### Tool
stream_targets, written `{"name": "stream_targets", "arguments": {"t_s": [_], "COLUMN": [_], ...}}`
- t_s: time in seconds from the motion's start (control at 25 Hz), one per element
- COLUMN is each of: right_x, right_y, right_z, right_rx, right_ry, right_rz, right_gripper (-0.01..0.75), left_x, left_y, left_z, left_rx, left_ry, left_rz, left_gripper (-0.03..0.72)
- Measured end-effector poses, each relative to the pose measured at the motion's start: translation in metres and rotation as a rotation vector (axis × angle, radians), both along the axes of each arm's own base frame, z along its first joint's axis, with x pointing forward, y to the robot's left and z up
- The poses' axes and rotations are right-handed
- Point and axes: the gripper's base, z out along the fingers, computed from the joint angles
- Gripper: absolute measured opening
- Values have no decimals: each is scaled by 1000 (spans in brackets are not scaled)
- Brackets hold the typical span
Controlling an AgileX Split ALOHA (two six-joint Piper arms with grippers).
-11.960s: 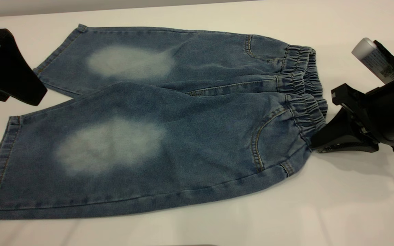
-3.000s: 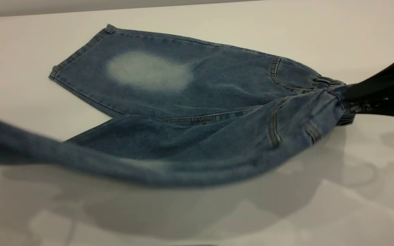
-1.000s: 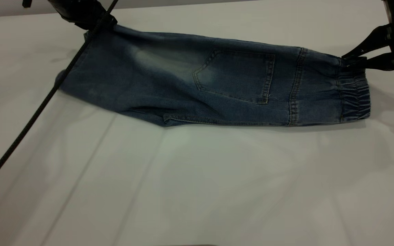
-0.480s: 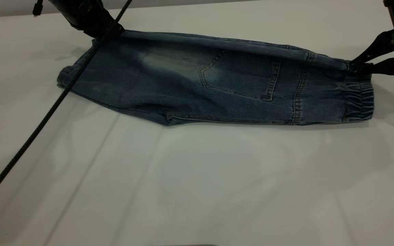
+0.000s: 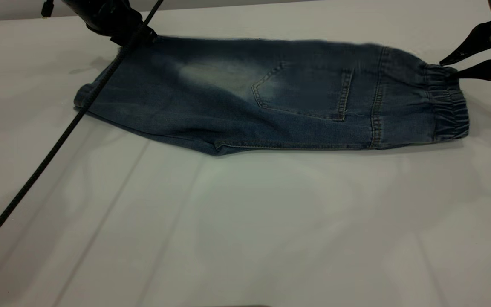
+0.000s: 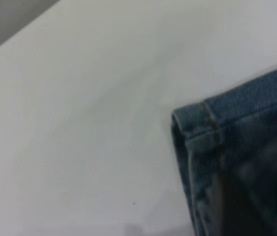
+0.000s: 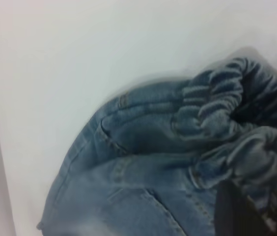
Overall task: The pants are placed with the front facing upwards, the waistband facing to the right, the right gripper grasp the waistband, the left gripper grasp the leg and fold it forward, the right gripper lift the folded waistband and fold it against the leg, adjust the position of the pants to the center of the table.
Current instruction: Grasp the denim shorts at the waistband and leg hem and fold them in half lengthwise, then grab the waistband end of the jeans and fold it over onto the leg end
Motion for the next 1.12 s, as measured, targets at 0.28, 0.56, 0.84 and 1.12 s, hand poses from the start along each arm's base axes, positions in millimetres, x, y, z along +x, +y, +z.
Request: {"name": "stream_targets", "arguments": {"t_s": [0.28, 0.56, 0.84, 1.12], "right_x": [1, -1, -8, -28], "right_y": [0, 12, 27, 33], "right_z": [0, 9, 23, 17], "right_rx": [-43, -30, 121, 111], "right_ry": [-35, -221, -347, -269], "right_rz": [47, 281, 452, 709], "right_gripper": [378, 511, 517, 517], "left_x": [0, -11, -24, -36], "left_y": [0, 9, 14, 1], "left_z": [0, 21, 38, 33], "left_rx": [-29, -10, 51, -9], "left_ry": [3, 140, 262, 403], "left_rz": [27, 146, 160, 1], "left_gripper": [414, 422, 420, 420]}}
